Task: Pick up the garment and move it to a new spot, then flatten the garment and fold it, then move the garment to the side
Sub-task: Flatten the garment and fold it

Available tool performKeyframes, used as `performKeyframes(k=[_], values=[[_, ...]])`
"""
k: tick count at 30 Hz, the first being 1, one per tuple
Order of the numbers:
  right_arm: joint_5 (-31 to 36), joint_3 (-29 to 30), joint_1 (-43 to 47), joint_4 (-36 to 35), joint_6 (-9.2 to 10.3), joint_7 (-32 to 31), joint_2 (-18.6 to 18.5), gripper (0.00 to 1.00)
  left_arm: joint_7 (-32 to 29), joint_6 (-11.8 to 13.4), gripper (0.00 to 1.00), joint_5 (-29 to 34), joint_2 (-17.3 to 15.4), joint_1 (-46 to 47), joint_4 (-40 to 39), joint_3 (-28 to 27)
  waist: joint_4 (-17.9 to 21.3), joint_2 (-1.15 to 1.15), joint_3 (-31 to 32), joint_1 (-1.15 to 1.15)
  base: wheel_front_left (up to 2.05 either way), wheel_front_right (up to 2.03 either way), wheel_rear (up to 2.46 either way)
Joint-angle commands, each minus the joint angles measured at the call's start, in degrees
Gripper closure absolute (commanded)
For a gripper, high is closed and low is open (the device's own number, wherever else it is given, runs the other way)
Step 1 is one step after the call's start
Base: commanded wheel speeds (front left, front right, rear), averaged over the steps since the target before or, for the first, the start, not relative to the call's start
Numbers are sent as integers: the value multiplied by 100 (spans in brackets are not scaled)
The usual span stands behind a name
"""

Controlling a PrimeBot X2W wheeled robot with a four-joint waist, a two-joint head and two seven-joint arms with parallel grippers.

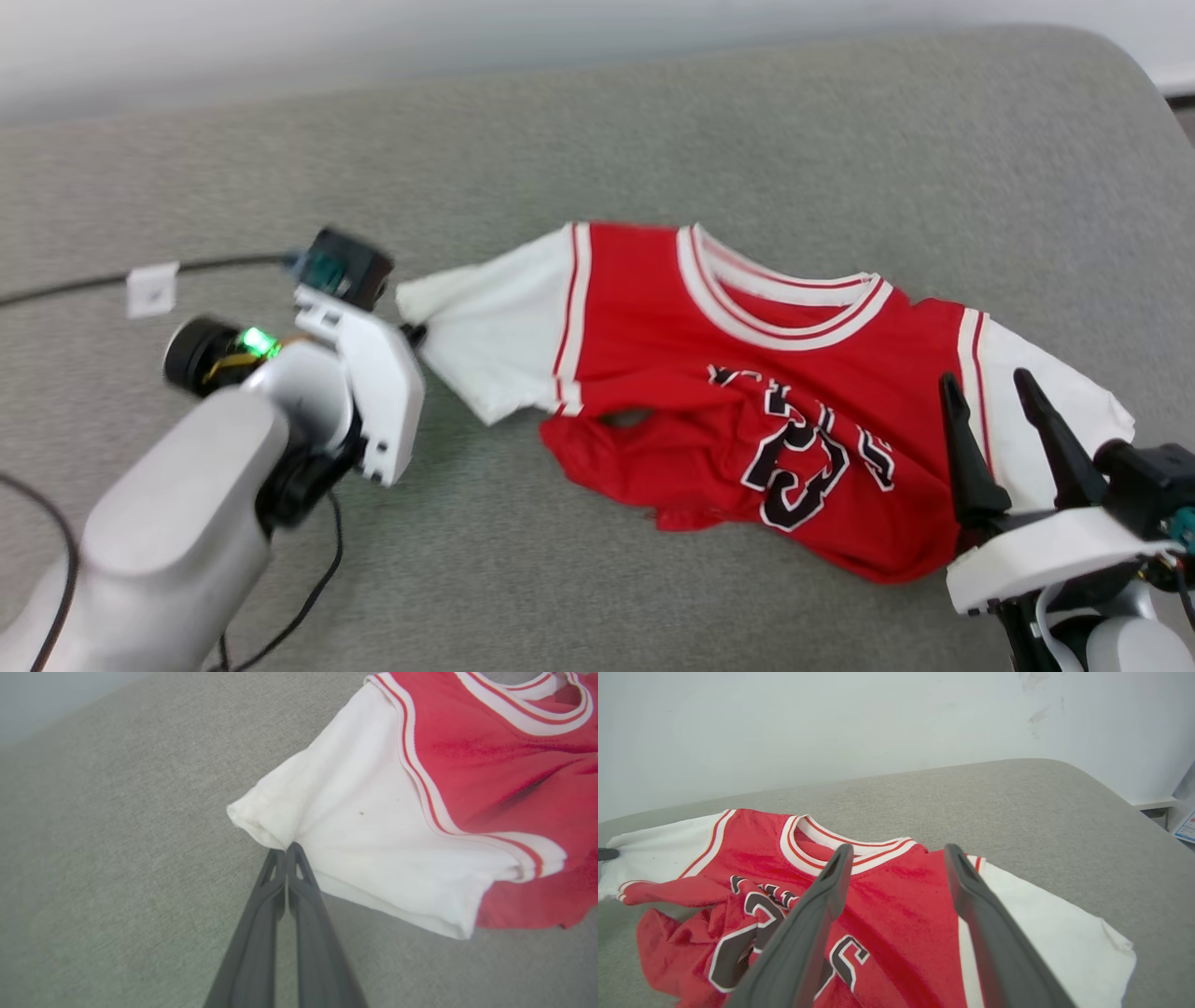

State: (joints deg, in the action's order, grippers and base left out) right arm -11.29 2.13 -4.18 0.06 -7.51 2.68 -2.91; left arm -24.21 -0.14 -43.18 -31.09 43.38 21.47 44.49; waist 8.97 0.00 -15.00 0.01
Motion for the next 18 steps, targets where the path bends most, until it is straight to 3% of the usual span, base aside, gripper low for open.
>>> performKeyframes(k=[1,8,11,14,15,16,17,18], values=[[13,29,96,-71,3,-68,4,0,75,147,100,-42,-145,-281,-180,-65,-336,0,340,-1,0,0,0],[73,116,425,-319,3,-377,5,0,456,1131,100,-486,-719,-1975,-1251,-477,-714,0,755,-1,0,0,0],[73,111,580,-441,4,-540,5,0,722,1592,100,-965,-778,-3112,-1541,-698,-864,0,916,-1,0,0,0],[80,123,654,-486,4,-616,4,0,925,1669,100,-1171,-589,-3467,-1524,-760,-915,0,996,-1,0,0,0],[79,127,675,-488,4,-641,5,0,1039,1696,69,-1196,-524,-3519,-1484,-804,-928,0,1028,-1,0,0,0],[75,128,691,-494,4,-665,5,0,1112,1688,18,-1208,-478,-3574,-1444,-804,-934,0,1067,-1,0,0,0],[74,135,701,-506,4,-690,4,0,1198,1661,0,-1237,-402,-3612,-1419,-815,-939,0,1099,-1,0,0,0],[80,146,723,-515,3,-713,4,0,1346,1669,0,-1203,-345,-3593,-1389,-857,-944,0,1135,-1,0,0,0]])
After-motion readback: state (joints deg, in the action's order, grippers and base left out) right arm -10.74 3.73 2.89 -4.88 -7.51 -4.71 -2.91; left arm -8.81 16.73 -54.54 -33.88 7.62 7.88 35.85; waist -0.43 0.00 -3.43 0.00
